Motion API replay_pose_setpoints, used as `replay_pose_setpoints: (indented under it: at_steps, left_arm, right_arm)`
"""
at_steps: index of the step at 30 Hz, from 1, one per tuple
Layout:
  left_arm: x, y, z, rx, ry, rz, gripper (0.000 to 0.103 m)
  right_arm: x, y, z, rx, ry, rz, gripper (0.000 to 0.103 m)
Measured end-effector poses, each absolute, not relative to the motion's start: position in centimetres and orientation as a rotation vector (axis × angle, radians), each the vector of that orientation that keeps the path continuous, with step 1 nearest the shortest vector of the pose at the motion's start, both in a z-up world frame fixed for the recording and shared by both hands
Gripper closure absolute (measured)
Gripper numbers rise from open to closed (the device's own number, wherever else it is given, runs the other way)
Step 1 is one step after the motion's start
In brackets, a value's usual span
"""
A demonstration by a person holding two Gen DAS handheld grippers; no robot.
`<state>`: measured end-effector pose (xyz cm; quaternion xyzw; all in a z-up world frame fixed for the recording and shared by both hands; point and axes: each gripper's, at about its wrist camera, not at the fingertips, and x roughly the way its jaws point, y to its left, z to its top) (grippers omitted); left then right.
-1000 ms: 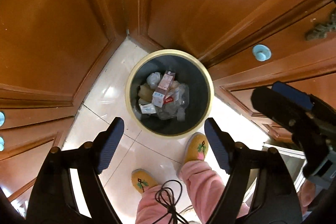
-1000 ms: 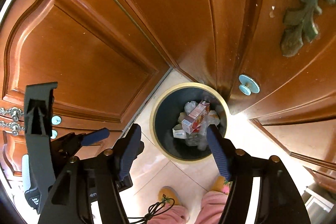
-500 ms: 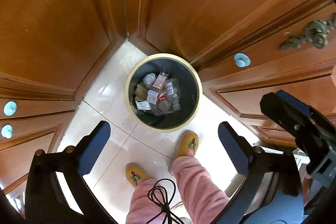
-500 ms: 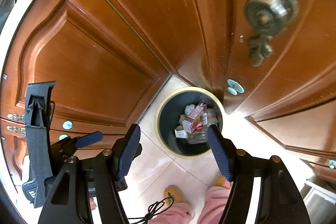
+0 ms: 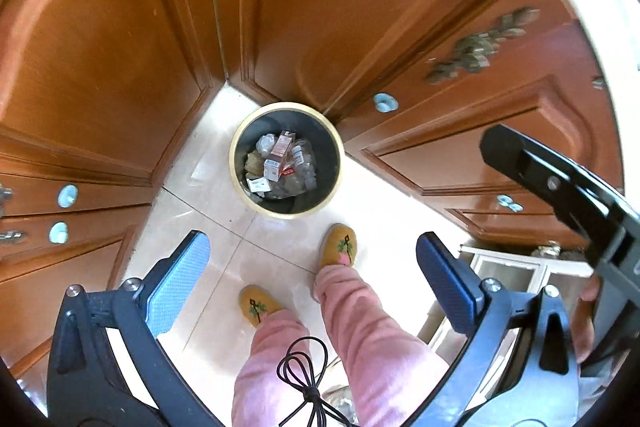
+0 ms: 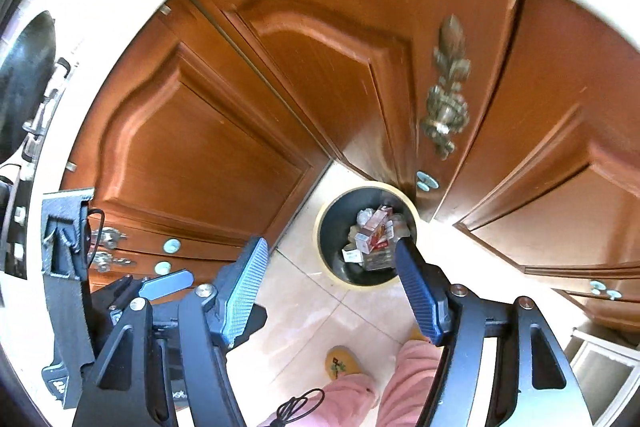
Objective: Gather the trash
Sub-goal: 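Raise both open tools back up toward the counter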
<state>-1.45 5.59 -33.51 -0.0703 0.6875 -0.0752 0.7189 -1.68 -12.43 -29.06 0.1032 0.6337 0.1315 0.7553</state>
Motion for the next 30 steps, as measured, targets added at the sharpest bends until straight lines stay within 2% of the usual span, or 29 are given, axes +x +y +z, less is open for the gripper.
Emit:
replay_pose_setpoints:
  at_steps: [18, 24, 30]
  left_arm:
    - [-4.4, 5.6, -12.3, -0.037, 1.272, -0.188, 0.001]
    - [-4.1, 5.7, -6.5, 0.017, 1.17, -0.202, 0.001]
    - [-3.4, 6.1, -0.7, 0.062, 1.062, -0.221, 0.001]
  right_arm:
    - [-4.8, -12.6, -7.5, 0.17, 1.152, 0.321, 0.036]
    - [-6.2, -12.4, -0.4, 0.137, 1.032, 0.295, 0.028]
    - [-6.9, -12.9, 6.2, 0.136, 0.934, 0.26, 0.026]
